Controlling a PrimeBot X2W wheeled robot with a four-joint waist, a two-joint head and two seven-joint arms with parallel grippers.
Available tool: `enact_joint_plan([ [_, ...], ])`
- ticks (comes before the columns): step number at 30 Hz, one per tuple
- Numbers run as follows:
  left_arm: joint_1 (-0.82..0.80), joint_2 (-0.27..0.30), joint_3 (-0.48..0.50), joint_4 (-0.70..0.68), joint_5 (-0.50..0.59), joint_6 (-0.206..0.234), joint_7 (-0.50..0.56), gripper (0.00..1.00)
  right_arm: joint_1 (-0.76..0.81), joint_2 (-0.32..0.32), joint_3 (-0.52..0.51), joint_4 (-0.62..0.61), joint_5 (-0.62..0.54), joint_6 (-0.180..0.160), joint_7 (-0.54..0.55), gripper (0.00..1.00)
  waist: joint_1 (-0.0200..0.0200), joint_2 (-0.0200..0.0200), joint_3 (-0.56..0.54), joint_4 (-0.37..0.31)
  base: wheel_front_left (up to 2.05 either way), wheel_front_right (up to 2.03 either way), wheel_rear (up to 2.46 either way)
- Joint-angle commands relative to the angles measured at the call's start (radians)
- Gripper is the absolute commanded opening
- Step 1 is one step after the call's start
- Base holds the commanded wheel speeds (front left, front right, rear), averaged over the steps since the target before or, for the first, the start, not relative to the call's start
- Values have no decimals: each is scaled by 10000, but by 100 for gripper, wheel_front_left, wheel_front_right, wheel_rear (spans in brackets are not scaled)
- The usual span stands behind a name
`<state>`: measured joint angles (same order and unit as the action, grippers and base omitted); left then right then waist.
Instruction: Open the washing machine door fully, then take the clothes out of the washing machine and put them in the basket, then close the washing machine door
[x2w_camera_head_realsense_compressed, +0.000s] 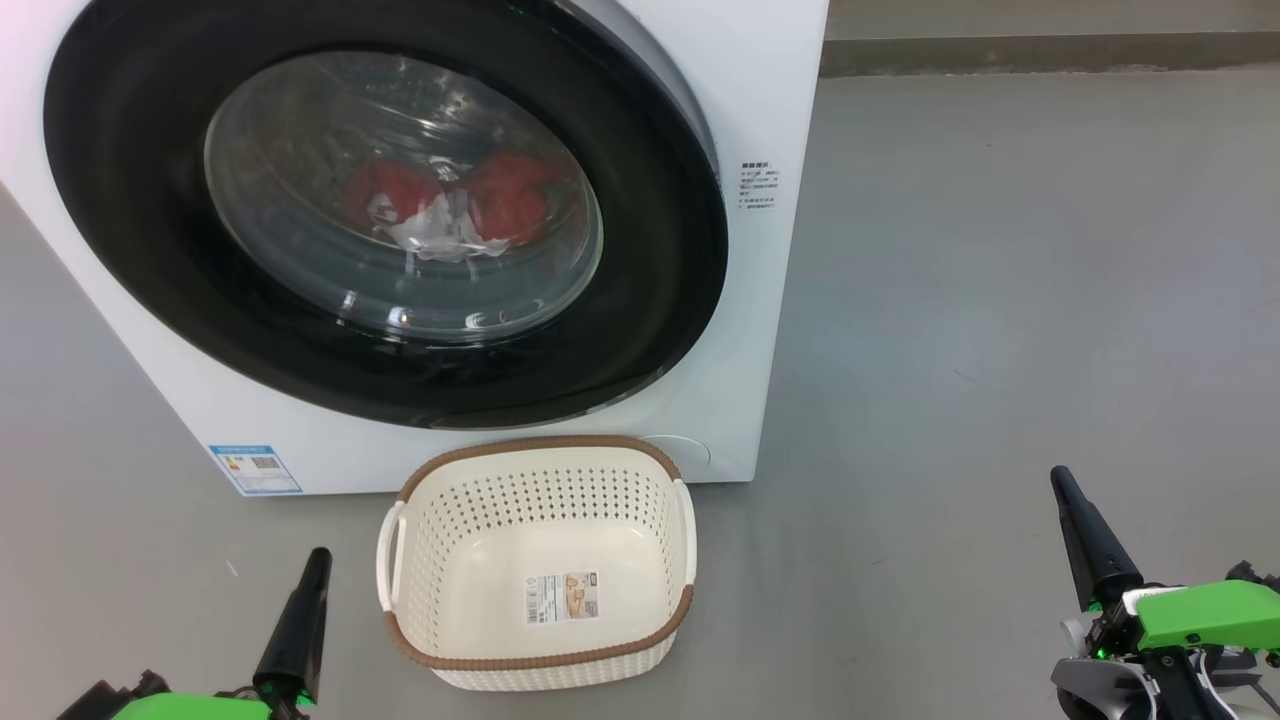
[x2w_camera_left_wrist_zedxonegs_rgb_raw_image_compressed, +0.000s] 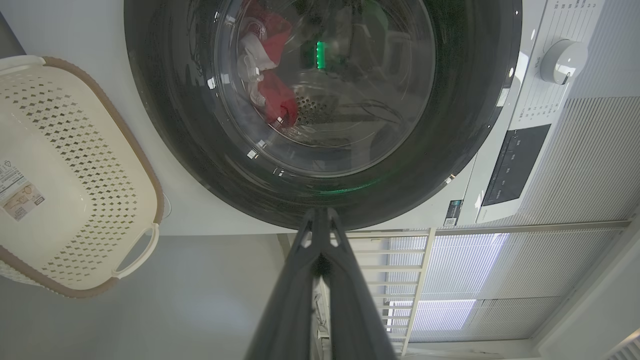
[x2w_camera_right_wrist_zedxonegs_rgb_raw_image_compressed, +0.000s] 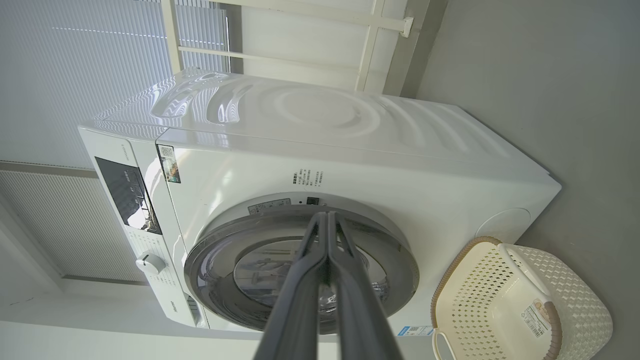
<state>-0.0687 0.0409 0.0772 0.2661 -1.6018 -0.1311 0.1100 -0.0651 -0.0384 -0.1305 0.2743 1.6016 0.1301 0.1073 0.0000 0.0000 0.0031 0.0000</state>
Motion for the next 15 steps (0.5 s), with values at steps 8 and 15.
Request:
enact_joint_plan([
  [8, -392, 93, 362, -213, -72, 4, 29, 0, -427, -118, 171, -296, 74, 6, 56, 0, 0, 0, 0, 0, 0, 0, 0],
  [15, -392, 93, 362, -213, -72, 4, 29, 0, -427, -118, 171, -296, 74, 6, 56, 0, 0, 0, 0, 0, 0, 0, 0],
])
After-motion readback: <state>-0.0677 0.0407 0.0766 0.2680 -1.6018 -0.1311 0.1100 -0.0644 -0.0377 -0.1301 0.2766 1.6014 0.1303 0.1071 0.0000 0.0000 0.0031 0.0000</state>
